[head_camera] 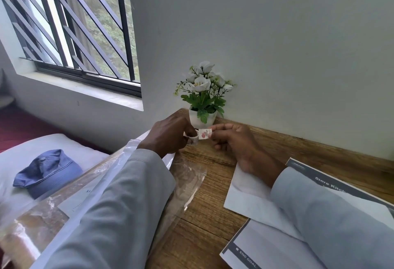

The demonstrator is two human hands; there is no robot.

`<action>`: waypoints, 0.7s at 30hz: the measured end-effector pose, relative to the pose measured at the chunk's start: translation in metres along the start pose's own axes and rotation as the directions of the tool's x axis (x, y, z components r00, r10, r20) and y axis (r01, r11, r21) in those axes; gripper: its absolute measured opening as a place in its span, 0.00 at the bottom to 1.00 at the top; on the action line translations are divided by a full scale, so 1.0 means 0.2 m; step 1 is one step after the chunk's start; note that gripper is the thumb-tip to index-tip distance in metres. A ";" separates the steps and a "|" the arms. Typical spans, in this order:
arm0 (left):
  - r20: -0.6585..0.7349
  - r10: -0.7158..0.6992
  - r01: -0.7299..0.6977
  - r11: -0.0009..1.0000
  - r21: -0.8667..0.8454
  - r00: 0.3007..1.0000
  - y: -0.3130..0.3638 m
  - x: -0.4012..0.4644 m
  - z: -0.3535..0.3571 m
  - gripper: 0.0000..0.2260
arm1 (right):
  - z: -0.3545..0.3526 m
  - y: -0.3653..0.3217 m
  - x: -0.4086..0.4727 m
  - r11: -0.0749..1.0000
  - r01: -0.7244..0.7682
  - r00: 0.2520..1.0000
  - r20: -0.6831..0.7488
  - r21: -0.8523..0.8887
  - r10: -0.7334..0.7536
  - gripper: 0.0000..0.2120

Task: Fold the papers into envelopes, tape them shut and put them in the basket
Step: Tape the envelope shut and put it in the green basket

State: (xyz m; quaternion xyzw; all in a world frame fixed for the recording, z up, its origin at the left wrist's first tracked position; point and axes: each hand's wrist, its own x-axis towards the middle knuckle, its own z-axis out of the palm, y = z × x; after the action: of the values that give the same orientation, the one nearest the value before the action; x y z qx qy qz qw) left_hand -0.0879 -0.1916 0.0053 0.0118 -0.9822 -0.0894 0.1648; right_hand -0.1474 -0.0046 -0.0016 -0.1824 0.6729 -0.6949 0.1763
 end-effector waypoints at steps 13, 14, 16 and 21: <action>0.098 0.279 -0.051 0.483 -0.874 0.955 0.63 -0.07 0.00 0.10 | -0.47 -0.22 -0.57 0.992 0.040 0.995 -0.097 0.118 -0.028 0.07; 0.112 0.298 -0.035 0.445 -0.895 0.948 0.70 -0.09 0.01 0.13 | -0.52 -0.21 -0.65 0.992 0.040 0.992 -0.126 0.118 -0.025 0.09; 0.122 0.297 -0.009 0.403 -0.915 0.947 0.79 -0.11 0.03 0.15 | -0.57 -0.20 -0.75 0.993 0.036 0.987 -0.161 0.108 -0.018 0.12; 0.145 0.284 0.022 0.396 -0.918 0.948 0.97 -0.16 0.06 0.10 | -0.63 -0.18 -0.97 0.999 0.020 0.980 -0.197 0.050 -0.010 0.10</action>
State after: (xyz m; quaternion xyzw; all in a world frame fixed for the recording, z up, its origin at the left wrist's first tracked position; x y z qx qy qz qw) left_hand -0.0607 0.0030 0.0179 -0.1706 -0.7843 -0.5963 0.0111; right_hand -0.0412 0.2020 0.0280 -0.1131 0.6673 -0.7281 0.1082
